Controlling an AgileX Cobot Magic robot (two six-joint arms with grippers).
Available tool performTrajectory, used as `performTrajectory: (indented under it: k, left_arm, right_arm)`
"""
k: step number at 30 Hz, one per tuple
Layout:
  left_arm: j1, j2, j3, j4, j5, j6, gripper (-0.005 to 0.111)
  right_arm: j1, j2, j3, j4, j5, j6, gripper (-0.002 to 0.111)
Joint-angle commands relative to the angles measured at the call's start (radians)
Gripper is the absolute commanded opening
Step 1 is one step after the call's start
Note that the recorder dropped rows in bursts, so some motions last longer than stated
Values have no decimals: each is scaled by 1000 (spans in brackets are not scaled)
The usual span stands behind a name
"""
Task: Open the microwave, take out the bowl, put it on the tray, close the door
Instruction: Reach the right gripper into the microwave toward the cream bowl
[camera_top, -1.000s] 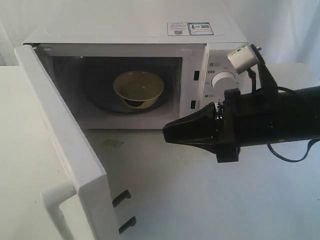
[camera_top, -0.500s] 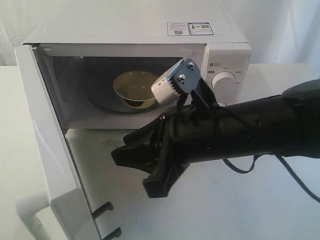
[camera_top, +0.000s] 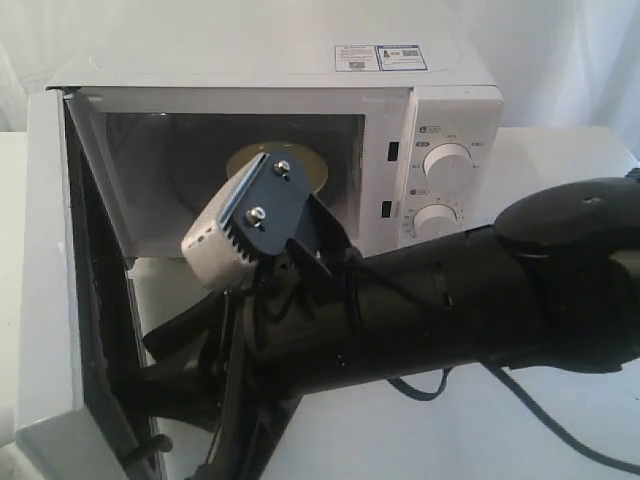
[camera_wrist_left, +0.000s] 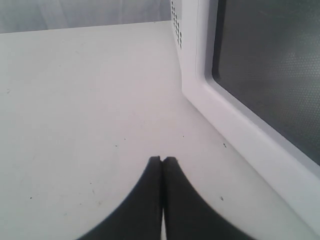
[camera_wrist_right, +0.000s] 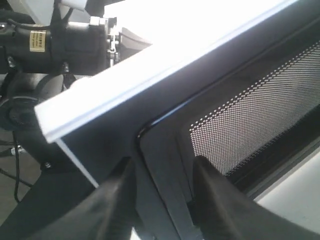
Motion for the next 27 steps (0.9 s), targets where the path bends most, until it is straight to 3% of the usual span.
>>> performTrajectory:
  k: [1,9,14,17,24,27]
  left_arm:
    - [2,-4,3,6,-2,-1,0]
    - [2,-4,3,6,-2,-1,0]
    - [2,-4,3,6,-2,-1,0]
    - [2,-4,3,6,-2,-1,0]
    - [2,-4,3,6,-2,-1,0]
    - [2,-4,3,6,-2,-1,0]
  right_arm:
    - [52,1,-20,6,-104,-19,36]
    - [139,52,-98,-69,-307,32,36]
    - [144,114,-138,-435,-485,239,36]
    - [144,143,-138,-574,-573,244,36]
    - [144,191,-138,-604,-782,197,36]
    - [133,217,-138,-600,-788,197,36]
